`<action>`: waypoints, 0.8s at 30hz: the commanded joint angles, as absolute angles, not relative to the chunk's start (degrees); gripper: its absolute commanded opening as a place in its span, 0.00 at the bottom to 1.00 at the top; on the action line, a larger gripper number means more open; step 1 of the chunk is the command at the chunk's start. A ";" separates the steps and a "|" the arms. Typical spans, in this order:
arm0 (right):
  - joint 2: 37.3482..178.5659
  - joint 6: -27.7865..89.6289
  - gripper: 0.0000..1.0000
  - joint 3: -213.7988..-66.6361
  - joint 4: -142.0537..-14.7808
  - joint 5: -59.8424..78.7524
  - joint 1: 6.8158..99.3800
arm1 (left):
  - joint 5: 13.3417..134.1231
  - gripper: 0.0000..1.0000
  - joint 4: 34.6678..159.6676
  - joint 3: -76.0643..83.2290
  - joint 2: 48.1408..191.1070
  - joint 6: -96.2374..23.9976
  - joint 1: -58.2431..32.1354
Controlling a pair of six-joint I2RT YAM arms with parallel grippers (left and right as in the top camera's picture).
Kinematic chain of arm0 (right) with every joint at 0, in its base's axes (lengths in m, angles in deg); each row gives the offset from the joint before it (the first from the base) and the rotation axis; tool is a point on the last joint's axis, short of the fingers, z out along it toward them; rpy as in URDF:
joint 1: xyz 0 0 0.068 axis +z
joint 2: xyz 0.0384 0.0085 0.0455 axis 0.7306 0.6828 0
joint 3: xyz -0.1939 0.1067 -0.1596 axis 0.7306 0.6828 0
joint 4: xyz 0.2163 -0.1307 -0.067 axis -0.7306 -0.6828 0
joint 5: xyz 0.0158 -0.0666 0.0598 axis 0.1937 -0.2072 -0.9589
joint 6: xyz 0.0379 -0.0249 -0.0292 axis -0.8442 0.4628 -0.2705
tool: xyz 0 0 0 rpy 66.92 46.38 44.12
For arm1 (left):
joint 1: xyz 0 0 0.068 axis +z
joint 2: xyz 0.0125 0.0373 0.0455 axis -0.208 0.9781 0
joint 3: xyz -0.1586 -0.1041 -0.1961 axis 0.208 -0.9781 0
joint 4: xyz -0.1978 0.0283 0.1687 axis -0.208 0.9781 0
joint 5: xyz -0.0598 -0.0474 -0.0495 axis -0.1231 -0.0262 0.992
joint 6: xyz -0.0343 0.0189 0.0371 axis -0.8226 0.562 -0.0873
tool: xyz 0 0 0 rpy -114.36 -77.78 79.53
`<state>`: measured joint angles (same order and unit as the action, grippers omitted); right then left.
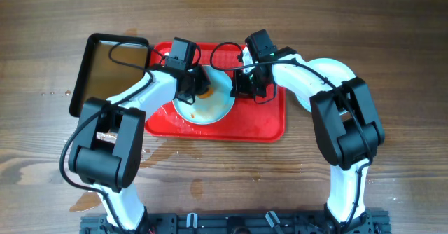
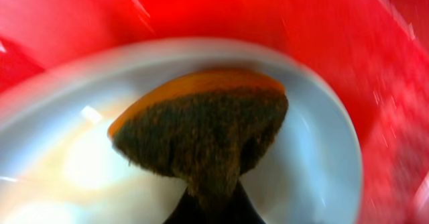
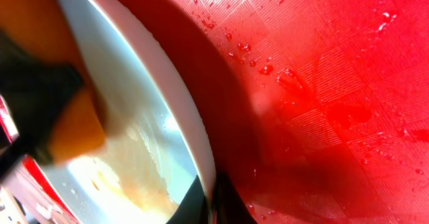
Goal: Clean dirty plates on tray and stack at the side
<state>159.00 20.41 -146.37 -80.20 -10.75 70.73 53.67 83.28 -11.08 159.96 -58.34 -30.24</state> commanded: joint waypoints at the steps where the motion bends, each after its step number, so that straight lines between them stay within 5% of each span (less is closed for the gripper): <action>1: 160.64 19.40 0.04 -146.13 -80.18 -8.43 70.77 | 36.20 0.04 87.39 -14.91 166.71 -60.61 -29.35; 12: 160.64 19.58 0.04 -146.13 -80.18 -8.43 70.77 | 37.65 0.04 115.82 1.09 154.69 -52.72 -27.82; 16: 160.64 19.58 0.05 -146.13 -79.22 -8.41 70.77 | 45.12 0.04 119.76 1.33 150.39 -45.75 -25.06; 20: 160.64 19.34 0.20 -146.13 -77.75 -7.78 70.77 | 46.30 0.04 120.39 1.31 148.70 -43.93 -22.33; 24: 160.64 19.27 0.22 -146.13 -76.40 -7.21 70.79 | 45.89 0.04 117.55 1.31 149.03 -43.54 -18.84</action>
<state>159.00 19.49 -146.39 -76.75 -10.75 70.88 45.14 119.12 0.28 149.64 -45.55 -21.15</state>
